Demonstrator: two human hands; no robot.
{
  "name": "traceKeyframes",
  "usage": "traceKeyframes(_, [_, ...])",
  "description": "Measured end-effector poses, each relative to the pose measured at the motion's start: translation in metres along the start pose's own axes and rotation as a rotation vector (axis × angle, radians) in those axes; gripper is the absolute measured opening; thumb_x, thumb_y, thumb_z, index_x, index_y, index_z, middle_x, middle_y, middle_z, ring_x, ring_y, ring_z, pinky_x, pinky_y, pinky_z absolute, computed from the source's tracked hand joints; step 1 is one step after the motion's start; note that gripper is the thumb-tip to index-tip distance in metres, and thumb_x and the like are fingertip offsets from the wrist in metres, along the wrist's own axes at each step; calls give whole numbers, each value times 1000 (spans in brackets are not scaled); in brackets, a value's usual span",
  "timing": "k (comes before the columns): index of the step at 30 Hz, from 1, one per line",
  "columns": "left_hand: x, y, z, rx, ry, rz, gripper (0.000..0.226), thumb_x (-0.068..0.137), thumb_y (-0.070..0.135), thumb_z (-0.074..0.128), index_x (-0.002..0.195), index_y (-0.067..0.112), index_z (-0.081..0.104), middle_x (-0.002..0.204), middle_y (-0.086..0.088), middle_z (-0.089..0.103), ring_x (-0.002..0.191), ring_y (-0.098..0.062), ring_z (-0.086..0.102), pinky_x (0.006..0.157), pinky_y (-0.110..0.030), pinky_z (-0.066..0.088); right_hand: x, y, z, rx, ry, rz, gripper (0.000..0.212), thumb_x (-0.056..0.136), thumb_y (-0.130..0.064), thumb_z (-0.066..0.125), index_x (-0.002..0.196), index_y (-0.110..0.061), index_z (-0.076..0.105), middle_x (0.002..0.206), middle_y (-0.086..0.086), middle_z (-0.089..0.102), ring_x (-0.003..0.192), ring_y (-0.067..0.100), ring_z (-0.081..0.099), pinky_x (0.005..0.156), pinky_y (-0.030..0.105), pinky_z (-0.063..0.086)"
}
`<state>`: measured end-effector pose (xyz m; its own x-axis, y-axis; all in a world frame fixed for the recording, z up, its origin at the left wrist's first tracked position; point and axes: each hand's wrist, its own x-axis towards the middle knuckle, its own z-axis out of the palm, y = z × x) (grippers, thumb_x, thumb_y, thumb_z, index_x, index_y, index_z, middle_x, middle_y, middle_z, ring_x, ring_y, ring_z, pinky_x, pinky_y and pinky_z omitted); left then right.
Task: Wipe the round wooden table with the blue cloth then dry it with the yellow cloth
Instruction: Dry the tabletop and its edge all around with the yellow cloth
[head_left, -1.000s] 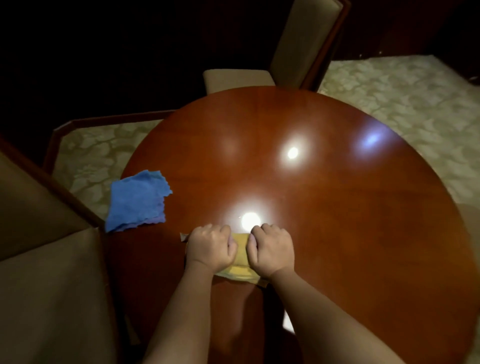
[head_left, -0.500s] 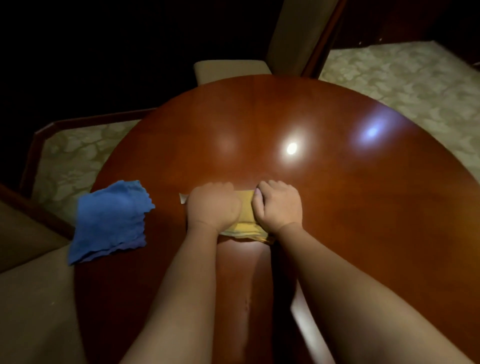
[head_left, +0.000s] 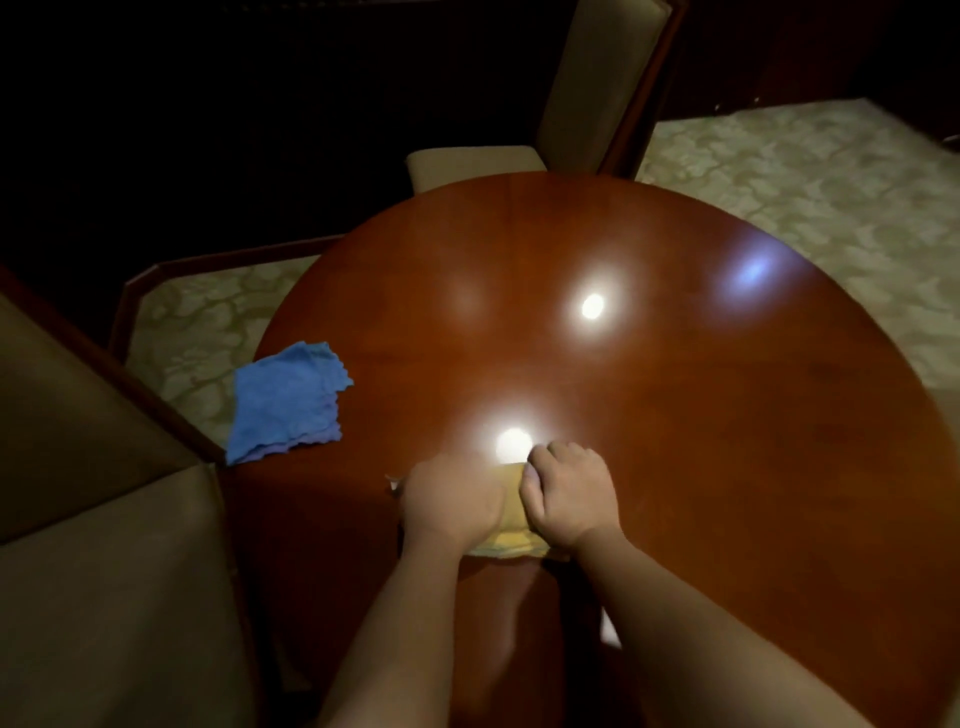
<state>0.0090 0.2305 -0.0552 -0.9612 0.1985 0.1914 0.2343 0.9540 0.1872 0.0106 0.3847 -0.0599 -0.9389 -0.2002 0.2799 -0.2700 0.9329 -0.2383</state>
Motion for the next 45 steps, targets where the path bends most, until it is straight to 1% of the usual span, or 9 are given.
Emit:
traceKeyframes(4, [-9,11,-1,22,-28,86,28,68,30,38,51,14,54,46,-3,50,39,-24,49,40,-23,35,-27,0,-7,-36,-3,69,24,79,-29,43,62,-14,51,58,3,48,53,26,47,50,31,30])
traceKeyframes(10, [20,4,11,-45,74,192,23,68,27,41,52,13,51,49,-4,49,42,-26,48,40,-25,34,-2,16,0,-68,-13,57,26,80,-31,44,62,-15,53,58,3,50,52,25,48,51,30,30])
traceKeyframes(15, [75,2,28,-73,112,147,23,70,26,41,53,11,50,49,-6,48,41,-27,47,40,-26,34,53,46,8,-34,-5,25,29,81,-31,42,61,-13,53,58,4,50,51,27,48,53,28,24])
traceKeyframes(20, [132,-1,42,-27,177,102,25,70,25,39,53,11,51,49,-7,49,40,-27,46,42,-22,30,117,79,21,9,16,-54,31,82,-31,40,65,-11,57,60,7,52,53,30,50,53,29,26])
traceKeyframes(26, [200,-5,60,1,254,84,28,72,25,39,54,9,53,49,-10,52,40,-28,48,41,-23,32,180,110,37,26,71,-72,31,84,-31,40,65,-11,54,59,9,51,52,31,50,50,31,31])
traceKeyframes(30, [223,-9,64,-3,299,101,29,72,25,37,54,8,53,48,-9,52,40,-28,48,42,-22,29,199,118,43,15,116,-59,30,84,-30,40,64,-12,53,58,8,52,51,31,50,51,30,29])
traceKeyframes(38, [189,-3,52,21,240,128,29,71,26,37,53,8,52,47,-9,52,40,-27,50,42,-22,33,157,93,33,-31,134,66,30,79,-31,40,61,-11,54,56,9,54,50,31,52,50,30,29])
traceKeyframes(42, [138,-2,41,11,198,179,26,71,26,38,54,10,51,49,-8,50,41,-28,48,41,-24,32,112,74,23,-10,108,41,30,80,-31,41,63,-11,53,57,9,52,52,32,51,52,30,25])
traceKeyframes(45, [93,-2,32,-9,168,193,24,70,27,40,55,11,49,50,-7,49,42,-28,48,42,-26,32,74,57,14,21,87,0,28,80,-31,43,63,-11,53,58,9,51,53,31,50,50,32,29])
